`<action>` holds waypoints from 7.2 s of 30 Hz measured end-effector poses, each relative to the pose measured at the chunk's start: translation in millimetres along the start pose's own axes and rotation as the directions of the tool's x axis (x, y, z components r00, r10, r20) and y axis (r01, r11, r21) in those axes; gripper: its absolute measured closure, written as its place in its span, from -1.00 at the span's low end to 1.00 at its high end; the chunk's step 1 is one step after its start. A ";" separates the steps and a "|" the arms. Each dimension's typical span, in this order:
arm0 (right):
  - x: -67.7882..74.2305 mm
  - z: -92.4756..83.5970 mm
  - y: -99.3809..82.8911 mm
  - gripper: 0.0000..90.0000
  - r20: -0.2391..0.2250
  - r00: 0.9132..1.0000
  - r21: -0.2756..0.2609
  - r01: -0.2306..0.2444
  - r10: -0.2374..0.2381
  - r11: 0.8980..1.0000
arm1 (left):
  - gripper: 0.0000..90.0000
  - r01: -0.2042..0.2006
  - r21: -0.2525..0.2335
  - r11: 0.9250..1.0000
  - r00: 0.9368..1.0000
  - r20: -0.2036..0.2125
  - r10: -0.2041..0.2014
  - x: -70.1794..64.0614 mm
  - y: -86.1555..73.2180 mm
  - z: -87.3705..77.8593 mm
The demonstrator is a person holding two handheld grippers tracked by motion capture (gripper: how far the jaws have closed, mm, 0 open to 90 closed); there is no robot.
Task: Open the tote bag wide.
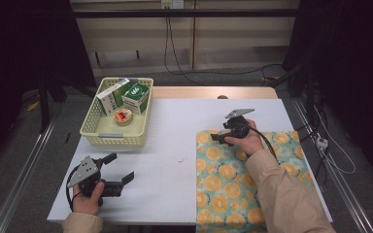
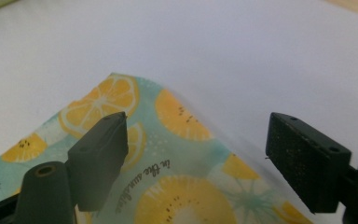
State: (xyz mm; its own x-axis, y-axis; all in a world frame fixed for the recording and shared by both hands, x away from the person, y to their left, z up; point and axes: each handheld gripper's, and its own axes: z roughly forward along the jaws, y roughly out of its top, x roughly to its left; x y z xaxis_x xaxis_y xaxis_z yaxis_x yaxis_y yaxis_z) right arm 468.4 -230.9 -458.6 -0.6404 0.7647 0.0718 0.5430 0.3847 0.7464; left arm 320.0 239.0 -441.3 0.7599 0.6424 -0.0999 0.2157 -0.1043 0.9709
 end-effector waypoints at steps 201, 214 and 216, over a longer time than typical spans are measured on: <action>63.0 -105.7 -62.5 -0.79 0.020 0.999 -0.142 -0.031 0.034 0.989 | -0.32 0.123 0.429 0.895 0.992 -0.062 -0.107 14.2 90.6 165.2; 99.2 -86.6 -51.4 -0.79 -0.107 0.994 -0.098 0.027 -0.038 0.995 | -0.68 0.076 0.406 0.911 0.997 -0.037 -0.067 1.6 80.9 124.5; 104.1 -85.3 -49.6 -0.77 -0.128 0.991 -0.098 0.030 -0.042 0.995 | -0.70 0.080 0.405 0.911 0.997 -0.036 -0.071 -0.4 77.3 119.4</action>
State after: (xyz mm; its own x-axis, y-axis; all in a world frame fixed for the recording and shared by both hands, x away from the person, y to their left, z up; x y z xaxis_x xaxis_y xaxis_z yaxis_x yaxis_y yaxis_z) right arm 328.5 -214.5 -431.7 -0.7269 0.6754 0.1243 0.4679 0.3547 0.8095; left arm 409.5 140.0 -392.2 0.7201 0.6750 -0.1607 0.5055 -0.3517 0.7879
